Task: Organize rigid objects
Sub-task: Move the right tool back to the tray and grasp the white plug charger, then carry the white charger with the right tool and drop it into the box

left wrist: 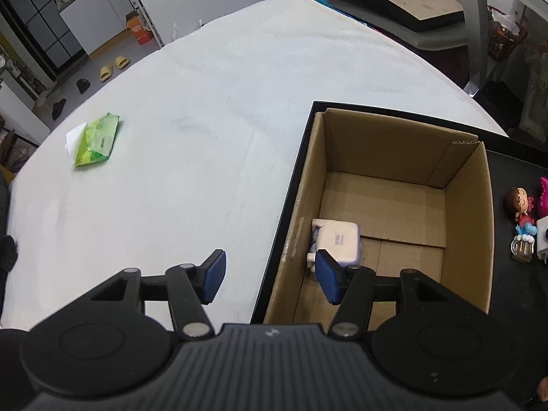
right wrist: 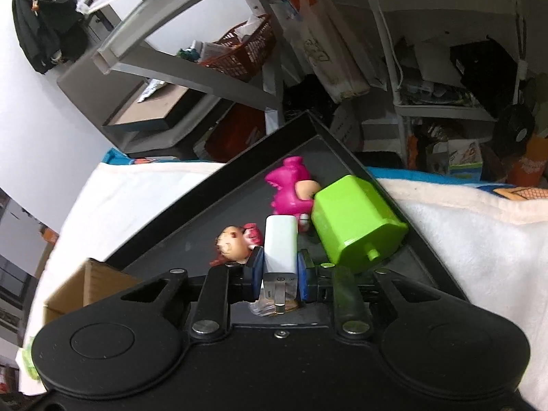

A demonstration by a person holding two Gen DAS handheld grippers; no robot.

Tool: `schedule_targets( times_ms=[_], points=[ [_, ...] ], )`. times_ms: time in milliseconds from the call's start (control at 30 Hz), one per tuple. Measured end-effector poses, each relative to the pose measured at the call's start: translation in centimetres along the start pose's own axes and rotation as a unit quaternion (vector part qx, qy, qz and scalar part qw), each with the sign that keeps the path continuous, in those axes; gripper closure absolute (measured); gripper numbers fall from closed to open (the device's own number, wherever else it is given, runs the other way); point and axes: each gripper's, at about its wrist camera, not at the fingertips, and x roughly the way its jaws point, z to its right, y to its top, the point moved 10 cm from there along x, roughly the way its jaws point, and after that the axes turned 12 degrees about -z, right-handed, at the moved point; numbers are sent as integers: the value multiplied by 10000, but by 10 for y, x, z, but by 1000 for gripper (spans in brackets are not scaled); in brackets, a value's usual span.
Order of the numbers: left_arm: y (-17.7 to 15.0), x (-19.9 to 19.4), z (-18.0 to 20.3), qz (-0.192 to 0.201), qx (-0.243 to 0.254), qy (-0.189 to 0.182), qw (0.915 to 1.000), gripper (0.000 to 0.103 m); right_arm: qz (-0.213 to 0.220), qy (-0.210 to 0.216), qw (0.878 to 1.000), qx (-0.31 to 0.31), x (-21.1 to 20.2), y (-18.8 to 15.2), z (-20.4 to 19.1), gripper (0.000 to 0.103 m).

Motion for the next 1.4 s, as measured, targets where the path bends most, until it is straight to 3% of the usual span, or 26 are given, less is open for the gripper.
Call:
schedule_targets(
  times_ms=[300, 933, 1200, 1400],
  points=[
    [-4, 0, -20, 59, -64, -369, 9993, 47, 75, 189, 9991, -378, -19, -9, -39, 83],
    [6, 22, -26, 29, 78, -1417, 9899, 47, 75, 24, 9836, -1800, -37, -27, -162, 83],
    [15, 34, -12, 114, 238, -1951, 9804, 47, -72, -202, 9744, -2240, -36, -41, -193, 83],
    [17, 43, -19, 134, 57, -2412, 9704, 48, -319, -447, 9648, -2570, -25, -60, -207, 83]
  ],
)
